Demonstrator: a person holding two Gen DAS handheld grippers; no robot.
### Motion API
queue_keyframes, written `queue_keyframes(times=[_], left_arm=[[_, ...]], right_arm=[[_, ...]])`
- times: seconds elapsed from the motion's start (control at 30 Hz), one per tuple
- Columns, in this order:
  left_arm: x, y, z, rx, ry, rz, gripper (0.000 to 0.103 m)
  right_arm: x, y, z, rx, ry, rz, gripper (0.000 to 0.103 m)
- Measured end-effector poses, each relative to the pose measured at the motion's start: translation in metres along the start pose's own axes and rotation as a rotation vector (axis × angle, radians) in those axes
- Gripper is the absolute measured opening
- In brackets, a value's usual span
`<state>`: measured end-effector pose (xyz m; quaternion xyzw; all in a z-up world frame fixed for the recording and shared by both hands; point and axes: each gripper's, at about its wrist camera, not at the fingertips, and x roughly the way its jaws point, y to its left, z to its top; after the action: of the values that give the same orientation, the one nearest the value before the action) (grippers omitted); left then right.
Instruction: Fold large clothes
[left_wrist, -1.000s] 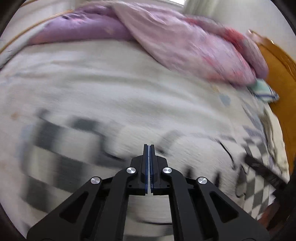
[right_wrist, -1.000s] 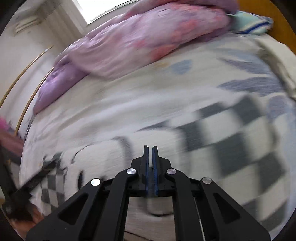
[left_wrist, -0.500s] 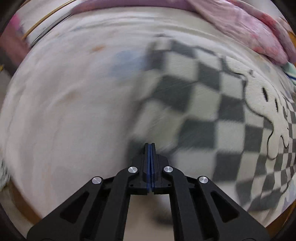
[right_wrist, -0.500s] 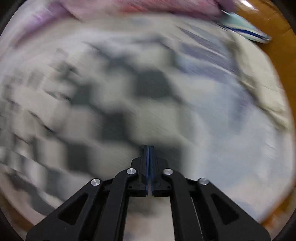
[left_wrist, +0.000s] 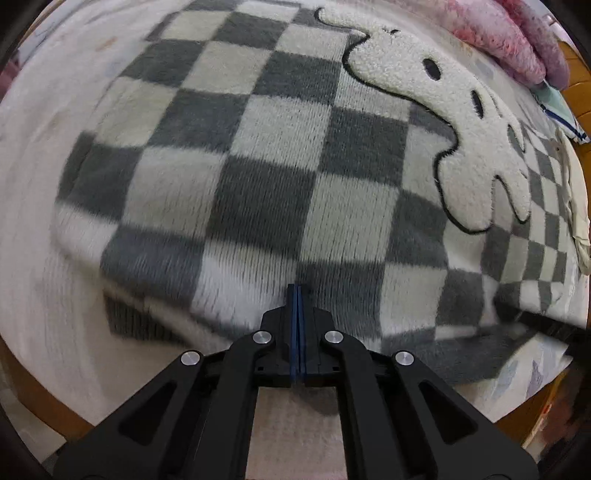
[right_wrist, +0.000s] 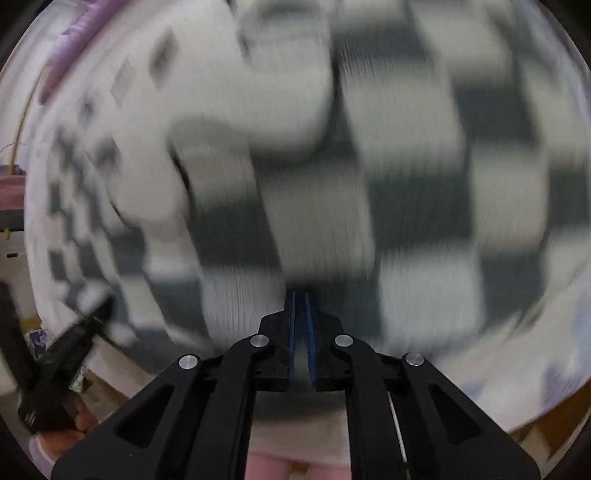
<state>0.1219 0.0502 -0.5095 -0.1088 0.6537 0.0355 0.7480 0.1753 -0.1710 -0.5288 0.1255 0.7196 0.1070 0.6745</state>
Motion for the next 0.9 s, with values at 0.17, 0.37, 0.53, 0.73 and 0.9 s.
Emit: queue_keyframes(times=[0.17,0.37,0.53,0.73,0.9], left_arm=[[-0.03,0.018,-0.013,-0.157,0.058,-0.07,0.003],[-0.037,0.041,-0.025,-0.493,0.109,-0.203,0.045],[-0.004,0.055,-0.003,-0.662,0.146,-0.202,0.053],[-0.026,0.044,0.013,-0.627,0.085,-0.239,0.013],[-0.078,0.021,0.04,-0.46,-0.045,-0.23,0.012]], right_arm=[[-0.016,-0.013,-0.02,0.143,0.122,0.078,0.016],[-0.049,-0.03,-0.024,0.289,0.117,0.122,0.057],[-0.059,-0.04,-0.015,0.27,0.117,0.092,0.059],[-0.062,-0.042,-0.026,0.33,0.175,0.163,0.06],[-0.051,-0.055,-0.02,0.532,0.211,0.287,0.061]])
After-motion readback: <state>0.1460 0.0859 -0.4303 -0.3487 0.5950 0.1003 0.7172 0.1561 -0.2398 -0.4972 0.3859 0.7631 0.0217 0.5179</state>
